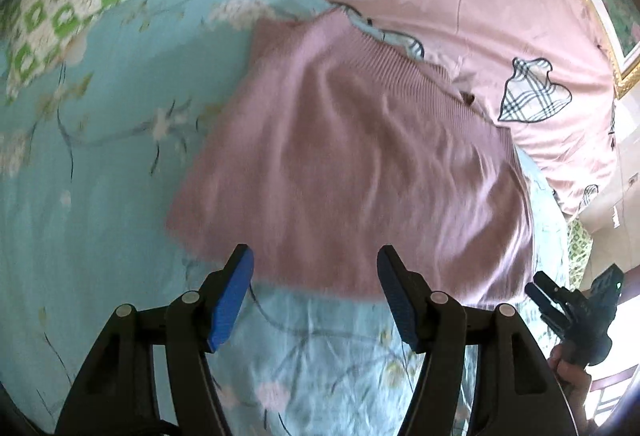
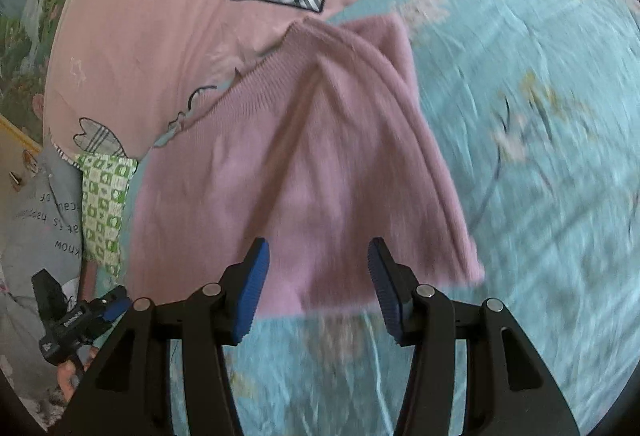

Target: Fold small clothes

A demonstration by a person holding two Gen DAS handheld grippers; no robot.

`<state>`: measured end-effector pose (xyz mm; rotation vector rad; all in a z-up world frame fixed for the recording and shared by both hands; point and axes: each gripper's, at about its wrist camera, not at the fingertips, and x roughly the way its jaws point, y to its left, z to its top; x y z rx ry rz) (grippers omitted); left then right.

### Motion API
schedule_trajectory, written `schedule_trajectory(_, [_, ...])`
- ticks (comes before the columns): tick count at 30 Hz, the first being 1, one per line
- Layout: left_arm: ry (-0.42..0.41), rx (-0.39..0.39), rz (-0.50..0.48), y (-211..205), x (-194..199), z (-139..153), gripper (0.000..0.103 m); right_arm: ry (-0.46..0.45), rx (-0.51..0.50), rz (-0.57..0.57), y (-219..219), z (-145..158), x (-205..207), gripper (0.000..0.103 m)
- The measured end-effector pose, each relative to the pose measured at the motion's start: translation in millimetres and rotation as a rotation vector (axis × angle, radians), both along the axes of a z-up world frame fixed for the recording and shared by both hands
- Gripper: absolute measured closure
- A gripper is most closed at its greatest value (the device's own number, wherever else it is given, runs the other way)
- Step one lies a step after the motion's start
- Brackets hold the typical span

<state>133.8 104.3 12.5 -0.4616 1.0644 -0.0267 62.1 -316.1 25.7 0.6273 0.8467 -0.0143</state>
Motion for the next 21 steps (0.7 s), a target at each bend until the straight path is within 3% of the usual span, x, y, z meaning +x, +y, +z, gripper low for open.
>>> schedule_trajectory(10, [0.060, -0.077, 0.113, 12.9, -18.0, -27.1, 0.034, 0.025, 0.013, 0.074, 30.0, -9.2, -39.9, 0.050])
schedule_trajectory(21, [0.092, -0.220, 0.260, 50.5, -3.1, -64.0, 0.032, 0.049, 0.020, 0.115, 54.5, -10.5, -32.9, 0.049])
